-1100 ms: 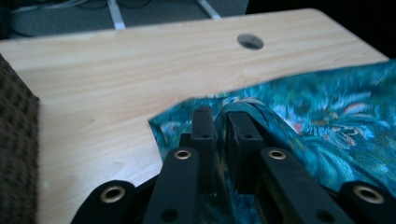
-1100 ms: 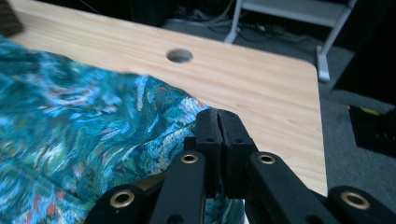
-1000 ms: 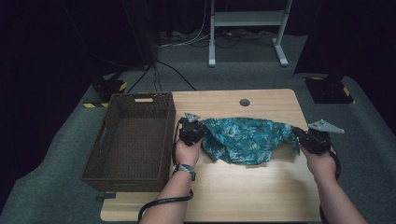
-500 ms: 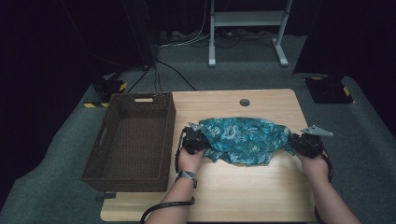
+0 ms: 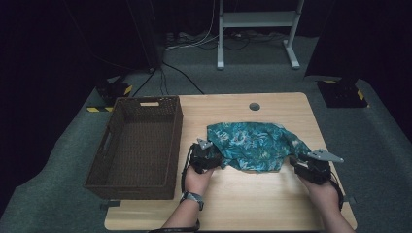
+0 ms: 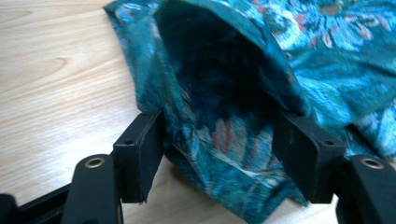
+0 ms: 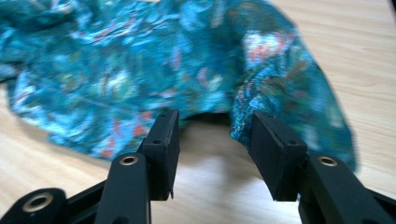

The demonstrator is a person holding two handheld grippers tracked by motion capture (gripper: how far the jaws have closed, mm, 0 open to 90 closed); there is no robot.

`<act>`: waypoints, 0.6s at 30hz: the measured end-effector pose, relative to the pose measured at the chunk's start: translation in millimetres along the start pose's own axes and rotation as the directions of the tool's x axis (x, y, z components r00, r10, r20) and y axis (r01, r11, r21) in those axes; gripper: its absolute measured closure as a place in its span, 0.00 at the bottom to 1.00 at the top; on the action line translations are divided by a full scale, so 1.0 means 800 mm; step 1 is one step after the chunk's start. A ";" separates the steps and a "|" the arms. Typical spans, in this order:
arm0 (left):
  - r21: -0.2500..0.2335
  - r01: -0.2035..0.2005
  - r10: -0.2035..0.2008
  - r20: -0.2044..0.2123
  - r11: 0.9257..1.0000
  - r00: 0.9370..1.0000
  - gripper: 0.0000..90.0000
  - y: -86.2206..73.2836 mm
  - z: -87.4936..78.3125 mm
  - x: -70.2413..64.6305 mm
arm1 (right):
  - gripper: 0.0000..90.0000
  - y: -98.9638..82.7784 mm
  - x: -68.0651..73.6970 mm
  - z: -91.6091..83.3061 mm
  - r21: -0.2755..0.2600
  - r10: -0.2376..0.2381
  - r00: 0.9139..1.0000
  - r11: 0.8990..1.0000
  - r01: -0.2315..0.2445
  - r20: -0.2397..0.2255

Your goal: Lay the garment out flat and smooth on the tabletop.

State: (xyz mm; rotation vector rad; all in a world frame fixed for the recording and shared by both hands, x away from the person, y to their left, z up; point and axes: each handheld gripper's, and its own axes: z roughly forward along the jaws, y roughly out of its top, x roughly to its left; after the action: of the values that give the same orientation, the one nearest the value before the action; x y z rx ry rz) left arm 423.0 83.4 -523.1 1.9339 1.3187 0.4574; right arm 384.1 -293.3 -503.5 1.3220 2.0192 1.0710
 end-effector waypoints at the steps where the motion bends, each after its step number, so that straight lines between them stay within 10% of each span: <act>1: 0.005 -0.002 0.002 0.009 1.000 1.000 0.37 -0.002 0.001 -0.003 | 0.58 0.000 0.004 0.001 0.005 -0.004 1.000 1.000 0.004 -0.007; 10: 0.030 -0.032 0.031 0.023 0.999 0.999 0.36 -0.008 0.013 -0.015 | 0.55 -0.002 0.038 0.034 0.069 -0.014 0.998 0.997 0.018 -0.059; 18: 0.027 -0.092 0.092 0.004 0.995 0.996 0.62 -0.010 0.010 -0.018 | 0.67 -0.005 0.045 0.059 0.121 -0.022 0.998 0.992 0.028 -0.052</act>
State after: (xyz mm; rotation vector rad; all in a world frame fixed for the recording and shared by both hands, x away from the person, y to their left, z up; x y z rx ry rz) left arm 417.5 69.1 -533.0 2.0234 1.2446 0.4842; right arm 402.7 -244.8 -532.9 1.3380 2.1631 0.9928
